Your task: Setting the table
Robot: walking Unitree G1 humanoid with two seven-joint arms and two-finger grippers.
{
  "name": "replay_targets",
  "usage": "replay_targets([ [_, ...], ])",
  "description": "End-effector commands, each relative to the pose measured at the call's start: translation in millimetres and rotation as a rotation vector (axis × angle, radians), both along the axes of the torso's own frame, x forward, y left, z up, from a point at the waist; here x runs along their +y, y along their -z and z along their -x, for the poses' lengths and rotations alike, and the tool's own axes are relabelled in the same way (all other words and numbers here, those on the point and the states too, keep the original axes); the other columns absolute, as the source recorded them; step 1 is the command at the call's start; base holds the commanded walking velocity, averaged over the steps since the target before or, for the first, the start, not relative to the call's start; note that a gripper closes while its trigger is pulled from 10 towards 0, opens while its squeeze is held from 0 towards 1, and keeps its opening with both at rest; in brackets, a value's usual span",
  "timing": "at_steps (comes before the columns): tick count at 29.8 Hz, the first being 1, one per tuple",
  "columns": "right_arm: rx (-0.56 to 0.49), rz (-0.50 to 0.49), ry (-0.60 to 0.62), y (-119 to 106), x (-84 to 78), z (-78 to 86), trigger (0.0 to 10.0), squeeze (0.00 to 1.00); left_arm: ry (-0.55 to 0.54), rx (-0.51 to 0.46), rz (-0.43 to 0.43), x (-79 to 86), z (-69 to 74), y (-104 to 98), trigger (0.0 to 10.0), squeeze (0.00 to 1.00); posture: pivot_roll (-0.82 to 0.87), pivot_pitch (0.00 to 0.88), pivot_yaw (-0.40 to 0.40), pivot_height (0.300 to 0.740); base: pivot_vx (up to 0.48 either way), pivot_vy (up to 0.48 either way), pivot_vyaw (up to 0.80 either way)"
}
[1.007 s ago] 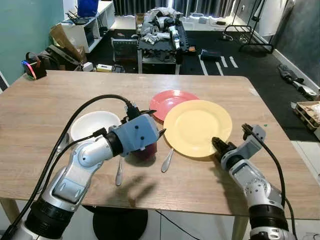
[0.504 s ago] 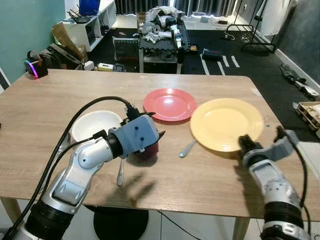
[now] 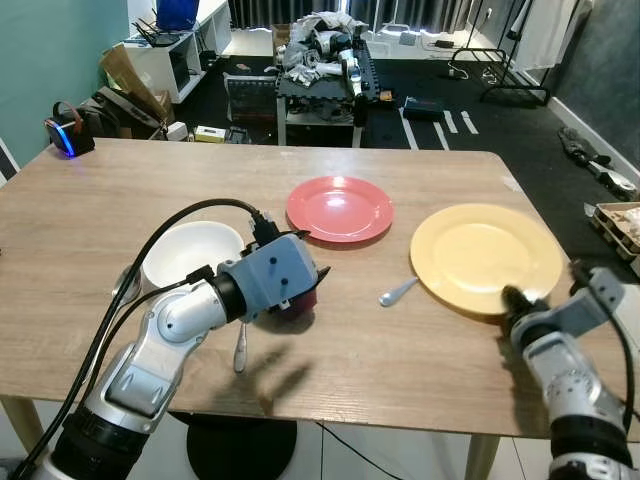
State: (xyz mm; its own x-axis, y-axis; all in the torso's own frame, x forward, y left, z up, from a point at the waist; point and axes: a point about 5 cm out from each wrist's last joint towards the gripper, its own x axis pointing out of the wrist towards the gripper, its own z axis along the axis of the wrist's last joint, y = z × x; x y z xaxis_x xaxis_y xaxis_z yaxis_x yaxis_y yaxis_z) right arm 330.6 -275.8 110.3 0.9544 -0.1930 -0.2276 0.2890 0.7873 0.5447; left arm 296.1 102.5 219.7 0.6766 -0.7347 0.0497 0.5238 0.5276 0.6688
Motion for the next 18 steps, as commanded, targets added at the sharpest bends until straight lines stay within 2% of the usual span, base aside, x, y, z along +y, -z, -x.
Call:
replay_targets([
  [1, 0.091, -0.05, -0.059, 20.7, 7.9, 6.2, 10.0, 1.0, 0.002, 0.017, -0.01, -0.5, 0.6, 4.0, 10.0, 0.0, -0.03, 0.0, 0.072, 0.74, 0.0, 0.0, 0.0],
  [4, 0.083, -0.096, -0.073, 22.0, 10.6, 6.2, 10.0, 1.0, 0.002, 0.017, -0.011, -0.9, 0.4, 4.6, 10.0, 0.0, -0.03, 0.0, 0.072, 0.74, 0.0, 0.0, 0.0],
  [6, 0.053, -0.177, -0.056, 20.2, 10.6, 5.8, 10.0, 1.0, 0.002, 0.017, -0.014, -1.4, 0.1, 5.3, 10.0, 0.0, -0.03, 0.0, 0.072, 0.74, 0.0, 0.0, 0.0],
  [7, 0.019, -0.25, -0.04, 17.8, 9.0, 5.4, 10.0, 1.0, 0.001, 0.018, -0.014, -1.9, 0.0, 5.9, 10.0, 0.0, -0.03, 0.0, 0.071, 0.74, 0.0, 0.0, 0.0],
  [9, 0.019, -0.25, -0.04, 17.8, 9.0, 5.4, 10.0, 1.0, 0.001, 0.018, -0.014, -1.9, 0.0, 5.9, 10.0, 0.0, -0.03, 0.0, 0.071, 0.74, 0.0, 0.0, 0.0],
  [10, -0.035, -0.344, -0.023, 12.8, 6.3, 4.7, 10.0, 1.0, 0.002, 0.02, -0.014, -2.7, 0.2, 6.8, 10.0, 0.0, -0.03, 0.0, 0.072, 0.74, 0.0, 0.0, 0.0],
  [18, -0.139, -0.419, -0.016, -2.0, -0.8, 3.1, 10.0, 1.0, 0.003, 0.021, -0.018, -3.5, -0.1, 7.8, 10.0, 0.0, -0.04, 0.0, 0.073, 0.74, 0.0, 0.0, 0.0],
])
